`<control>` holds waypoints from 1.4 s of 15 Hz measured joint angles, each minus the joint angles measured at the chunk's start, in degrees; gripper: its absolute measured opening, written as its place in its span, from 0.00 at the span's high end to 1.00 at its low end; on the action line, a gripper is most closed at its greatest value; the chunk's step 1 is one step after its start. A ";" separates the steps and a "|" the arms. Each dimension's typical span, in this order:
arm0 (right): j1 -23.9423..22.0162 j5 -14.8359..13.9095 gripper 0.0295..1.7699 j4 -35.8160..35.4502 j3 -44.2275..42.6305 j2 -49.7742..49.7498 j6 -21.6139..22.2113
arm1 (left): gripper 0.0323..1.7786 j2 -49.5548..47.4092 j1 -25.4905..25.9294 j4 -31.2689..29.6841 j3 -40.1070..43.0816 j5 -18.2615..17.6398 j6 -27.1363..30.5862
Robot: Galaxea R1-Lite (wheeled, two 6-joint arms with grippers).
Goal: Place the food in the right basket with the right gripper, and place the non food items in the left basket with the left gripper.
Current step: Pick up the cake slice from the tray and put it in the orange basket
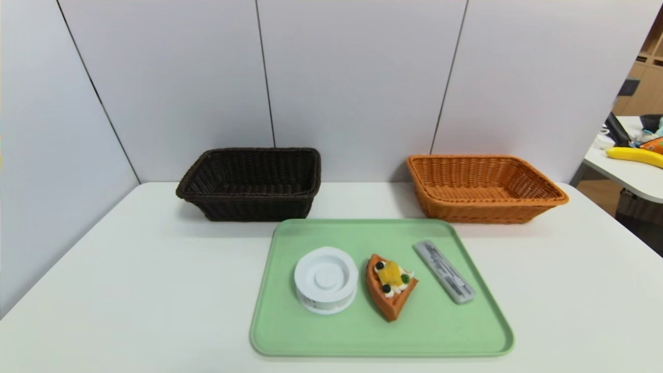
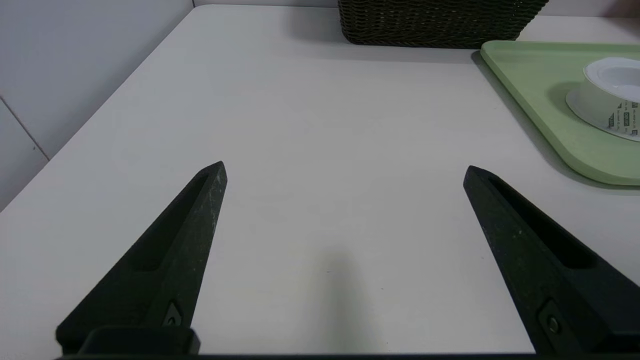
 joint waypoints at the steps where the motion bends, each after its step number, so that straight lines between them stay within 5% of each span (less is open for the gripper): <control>1: 0.00 -0.02 0.04 0.02 0.00 0.00 0.00 | 0.05 0.00 0.00 0.00 0.00 0.00 0.00; 9: 0.00 0.33 0.04 1.10 -1.83 0.07 -0.79 | 0.05 0.00 0.02 0.79 -2.77 0.18 1.38; 14: 0.05 5.88 0.04 15.51 -20.85 6.41 -1.76 | 0.05 1.34 0.02 12.89 -15.99 -1.16 5.61; 21: 0.57 12.46 0.04 16.25 -43.08 29.65 -3.86 | 0.05 23.33 0.05 11.51 -36.23 -1.45 6.18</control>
